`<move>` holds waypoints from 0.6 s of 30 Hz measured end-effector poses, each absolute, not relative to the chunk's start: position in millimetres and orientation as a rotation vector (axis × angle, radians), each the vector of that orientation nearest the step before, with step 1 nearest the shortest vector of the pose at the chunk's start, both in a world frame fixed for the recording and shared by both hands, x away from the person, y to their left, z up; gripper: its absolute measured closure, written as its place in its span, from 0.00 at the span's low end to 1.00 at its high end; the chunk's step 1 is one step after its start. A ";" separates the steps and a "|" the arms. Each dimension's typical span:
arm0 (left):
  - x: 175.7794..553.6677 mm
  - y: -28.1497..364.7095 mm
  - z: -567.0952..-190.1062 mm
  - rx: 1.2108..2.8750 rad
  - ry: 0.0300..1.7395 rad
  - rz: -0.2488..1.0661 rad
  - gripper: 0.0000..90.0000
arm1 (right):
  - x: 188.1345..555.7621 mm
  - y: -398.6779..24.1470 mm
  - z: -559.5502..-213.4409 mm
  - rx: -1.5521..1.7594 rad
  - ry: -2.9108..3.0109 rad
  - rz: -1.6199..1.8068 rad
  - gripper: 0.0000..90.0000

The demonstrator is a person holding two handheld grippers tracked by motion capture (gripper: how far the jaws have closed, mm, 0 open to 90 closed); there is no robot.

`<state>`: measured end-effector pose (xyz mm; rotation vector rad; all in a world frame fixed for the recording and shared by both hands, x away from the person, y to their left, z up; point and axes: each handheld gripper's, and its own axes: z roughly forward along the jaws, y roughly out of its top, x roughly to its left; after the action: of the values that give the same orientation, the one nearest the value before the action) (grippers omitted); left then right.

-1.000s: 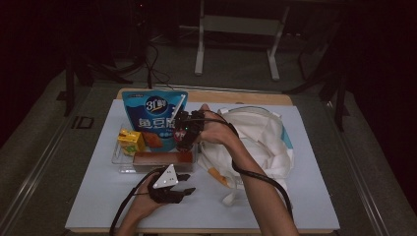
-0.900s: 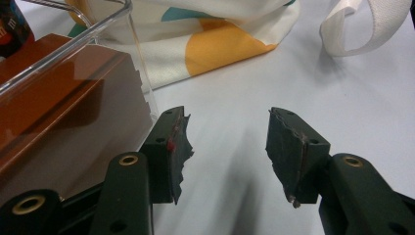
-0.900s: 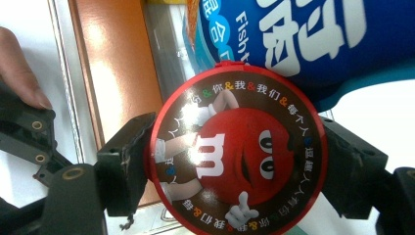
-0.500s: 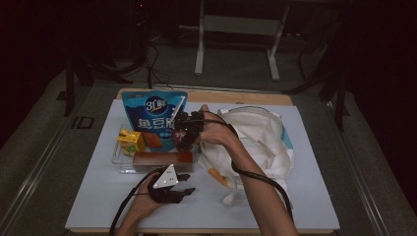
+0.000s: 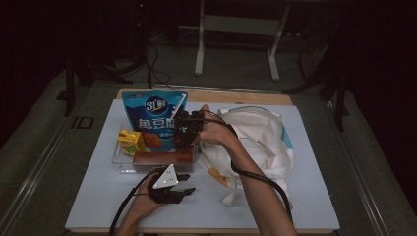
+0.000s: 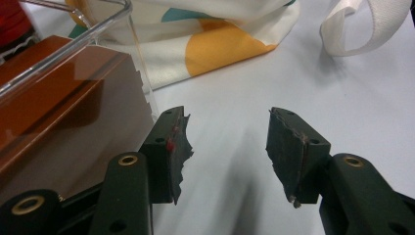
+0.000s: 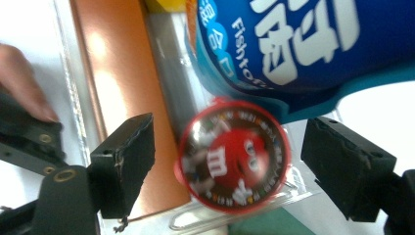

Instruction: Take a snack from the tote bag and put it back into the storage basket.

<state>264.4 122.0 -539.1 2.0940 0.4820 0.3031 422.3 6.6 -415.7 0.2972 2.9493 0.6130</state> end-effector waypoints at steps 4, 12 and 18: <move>264.3 122.0 -539.2 2.093 0.482 0.304 0.55 | 422.8 5.3 -413.9 0.305 2.942 0.621 0.24; 264.4 122.0 -539.2 2.094 0.483 0.303 0.55 | 421.8 2.1 -410.9 0.309 2.929 0.630 0.25; 264.5 122.1 -539.2 2.093 0.484 0.301 0.55 | 420.8 0.8 -410.5 0.298 2.932 0.625 0.25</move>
<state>264.5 122.1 -539.2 2.0931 0.4837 0.3013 420.8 0.8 -410.5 0.2977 2.9321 0.6251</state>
